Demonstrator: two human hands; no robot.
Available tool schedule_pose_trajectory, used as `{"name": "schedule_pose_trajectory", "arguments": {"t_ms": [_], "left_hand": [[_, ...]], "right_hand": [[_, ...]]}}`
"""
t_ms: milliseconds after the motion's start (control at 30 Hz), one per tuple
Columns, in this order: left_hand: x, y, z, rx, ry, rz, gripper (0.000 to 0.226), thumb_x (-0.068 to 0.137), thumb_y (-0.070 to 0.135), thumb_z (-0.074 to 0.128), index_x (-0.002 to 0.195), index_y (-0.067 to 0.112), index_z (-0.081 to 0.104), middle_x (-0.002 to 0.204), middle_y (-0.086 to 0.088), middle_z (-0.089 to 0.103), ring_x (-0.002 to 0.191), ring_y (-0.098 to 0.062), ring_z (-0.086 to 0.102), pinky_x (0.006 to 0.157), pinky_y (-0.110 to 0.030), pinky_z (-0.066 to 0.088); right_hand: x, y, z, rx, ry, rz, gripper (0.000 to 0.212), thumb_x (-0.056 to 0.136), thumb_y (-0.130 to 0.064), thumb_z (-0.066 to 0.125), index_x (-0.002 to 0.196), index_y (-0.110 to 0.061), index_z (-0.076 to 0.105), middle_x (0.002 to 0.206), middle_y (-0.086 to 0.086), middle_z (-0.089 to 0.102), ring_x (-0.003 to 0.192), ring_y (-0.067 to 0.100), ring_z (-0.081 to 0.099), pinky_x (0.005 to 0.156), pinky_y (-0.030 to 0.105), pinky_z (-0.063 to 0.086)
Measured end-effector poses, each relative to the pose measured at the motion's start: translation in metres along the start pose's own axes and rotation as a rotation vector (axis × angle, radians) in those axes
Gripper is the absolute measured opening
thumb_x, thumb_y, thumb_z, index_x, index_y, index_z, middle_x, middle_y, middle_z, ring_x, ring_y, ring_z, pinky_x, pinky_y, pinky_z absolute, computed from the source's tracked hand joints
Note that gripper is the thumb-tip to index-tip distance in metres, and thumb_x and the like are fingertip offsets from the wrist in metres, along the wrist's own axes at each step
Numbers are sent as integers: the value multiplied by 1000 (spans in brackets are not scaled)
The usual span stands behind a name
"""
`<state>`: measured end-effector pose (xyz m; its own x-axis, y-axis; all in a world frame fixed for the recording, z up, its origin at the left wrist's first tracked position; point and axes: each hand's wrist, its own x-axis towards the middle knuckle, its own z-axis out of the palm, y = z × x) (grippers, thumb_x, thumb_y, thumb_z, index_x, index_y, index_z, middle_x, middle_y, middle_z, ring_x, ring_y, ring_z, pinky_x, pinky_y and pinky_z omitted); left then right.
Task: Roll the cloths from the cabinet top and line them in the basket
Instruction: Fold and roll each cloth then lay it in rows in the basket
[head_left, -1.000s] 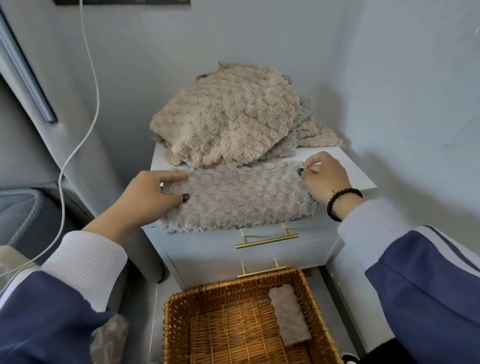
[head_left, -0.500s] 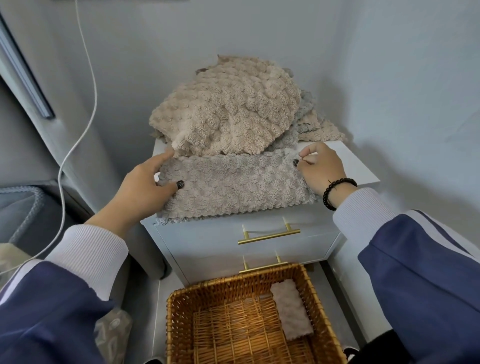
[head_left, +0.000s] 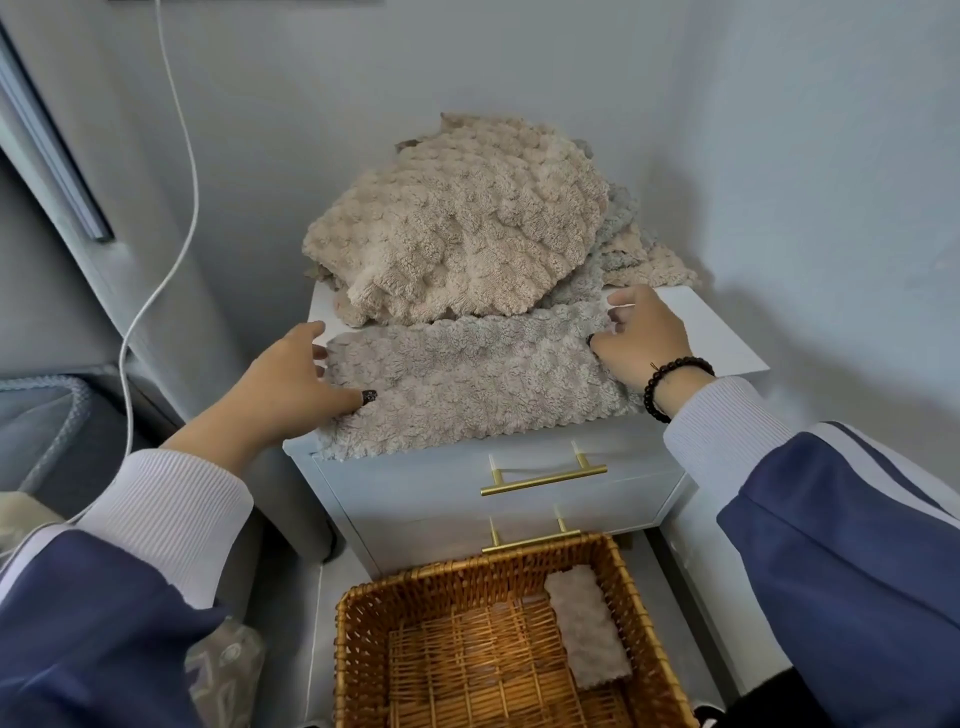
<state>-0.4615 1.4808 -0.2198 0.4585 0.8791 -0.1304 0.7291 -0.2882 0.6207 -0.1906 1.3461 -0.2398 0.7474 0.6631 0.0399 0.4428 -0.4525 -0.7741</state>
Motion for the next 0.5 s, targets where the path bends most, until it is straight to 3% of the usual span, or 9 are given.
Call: {"name": "schedule_pose_trajectory", "arguments": {"t_ms": [133,233,300,367,433,500], "left_hand": [[0,6,2,-127,-31,-123,85,77,11,78,147,7,29,129,-13,53,94,-21,52,68,-22,40],[1,8,1,-179,-44,-165,47,75,3,79,116,1,55,86,0,57,70,-11,51,56,-18,38],[2,6,0,-194,-56,-183,44,70,0,82,108,-4,59,80,-1,57,74,-17,56,68,-25,45],[0,4,-2,-203,-77,-208,46,65,0,84,105,-6,62,87,-7,62,85,-25,60,79,-35,49],[-6,6,-3,-227,-87,-219,32,62,4,87,86,1,65,93,-13,65,94,-31,62,88,-39,49],[-13,10,-5,-246,-102,-208,47,51,22,94,80,0,65,93,-19,67,97,-37,62,93,-40,49]], "right_hand": [[1,-4,-7,53,-24,56,60,81,-24,73,133,-14,45,120,4,53,97,19,57,81,30,46],[0,-8,-14,1,-70,106,65,78,-21,76,134,-4,49,124,9,58,97,20,57,83,29,47],[0,-10,-16,-2,-88,138,56,76,-14,78,125,4,57,123,16,61,101,25,59,87,31,49],[-2,-11,-17,33,-137,168,42,72,-8,80,108,6,65,104,16,66,89,24,58,79,30,49],[-4,-11,-18,70,-188,189,24,68,-6,81,86,-3,66,84,9,59,81,21,54,72,28,49],[-5,-11,-18,116,-212,194,33,63,-7,83,91,-4,66,88,7,58,85,22,57,80,32,52]]}}
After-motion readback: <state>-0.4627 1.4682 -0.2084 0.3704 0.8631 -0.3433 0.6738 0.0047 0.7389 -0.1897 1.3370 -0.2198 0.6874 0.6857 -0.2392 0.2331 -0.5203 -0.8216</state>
